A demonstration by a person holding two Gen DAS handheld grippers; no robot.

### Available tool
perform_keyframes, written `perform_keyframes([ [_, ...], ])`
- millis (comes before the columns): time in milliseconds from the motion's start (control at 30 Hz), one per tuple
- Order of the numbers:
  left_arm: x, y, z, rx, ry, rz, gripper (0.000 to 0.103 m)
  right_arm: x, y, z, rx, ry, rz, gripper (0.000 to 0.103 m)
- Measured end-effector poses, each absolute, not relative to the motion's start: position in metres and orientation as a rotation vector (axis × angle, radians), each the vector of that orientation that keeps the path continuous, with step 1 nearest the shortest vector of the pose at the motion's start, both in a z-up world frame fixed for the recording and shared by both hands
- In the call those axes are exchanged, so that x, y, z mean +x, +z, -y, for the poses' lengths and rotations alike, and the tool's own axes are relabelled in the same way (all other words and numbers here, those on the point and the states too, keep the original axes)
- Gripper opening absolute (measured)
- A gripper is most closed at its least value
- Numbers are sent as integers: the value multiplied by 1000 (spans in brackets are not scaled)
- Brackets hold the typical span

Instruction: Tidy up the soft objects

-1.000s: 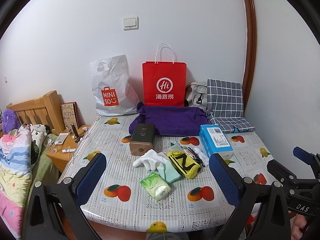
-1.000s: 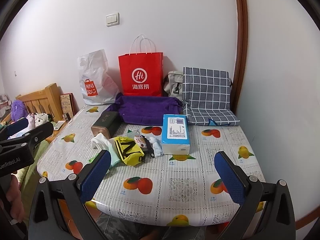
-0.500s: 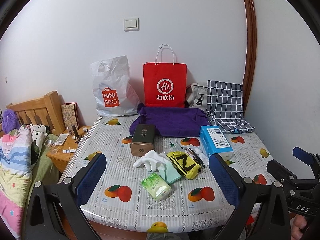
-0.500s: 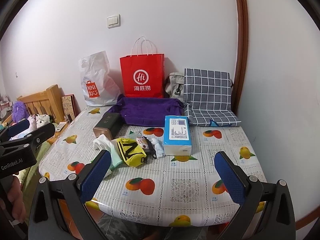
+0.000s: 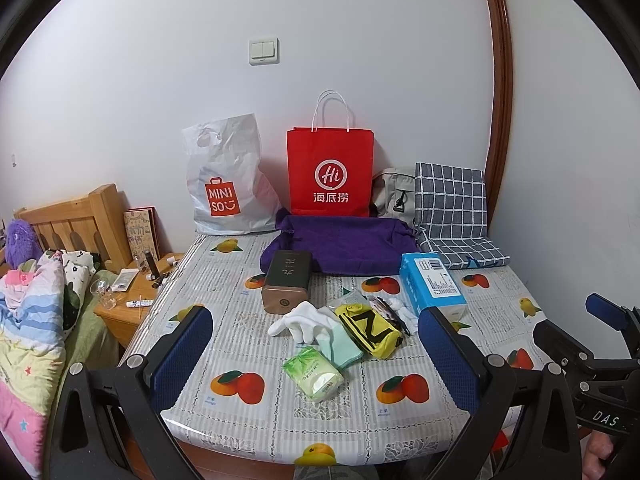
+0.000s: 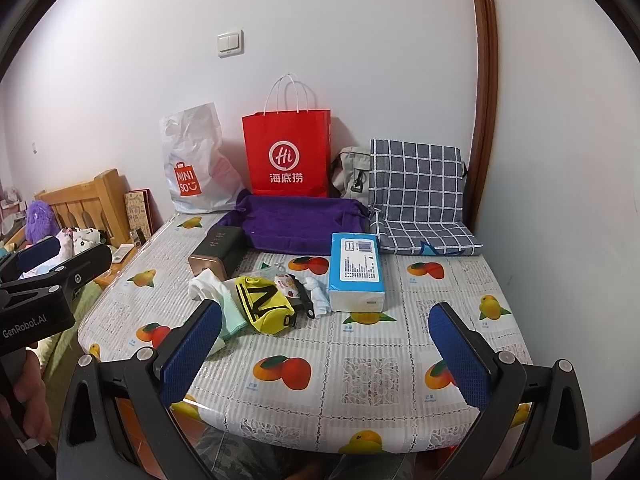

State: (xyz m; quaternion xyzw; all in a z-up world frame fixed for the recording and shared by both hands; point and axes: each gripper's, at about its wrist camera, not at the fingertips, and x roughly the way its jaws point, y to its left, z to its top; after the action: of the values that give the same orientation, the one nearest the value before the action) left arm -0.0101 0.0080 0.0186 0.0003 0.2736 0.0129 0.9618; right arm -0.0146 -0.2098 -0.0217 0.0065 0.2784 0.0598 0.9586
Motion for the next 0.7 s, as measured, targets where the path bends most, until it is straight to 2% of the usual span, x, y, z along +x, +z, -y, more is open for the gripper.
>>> perform_keyframes([
  [700, -13, 16, -7, 1, 28, -552, 103, -18, -19, 208, 13, 128, -556, 102],
])
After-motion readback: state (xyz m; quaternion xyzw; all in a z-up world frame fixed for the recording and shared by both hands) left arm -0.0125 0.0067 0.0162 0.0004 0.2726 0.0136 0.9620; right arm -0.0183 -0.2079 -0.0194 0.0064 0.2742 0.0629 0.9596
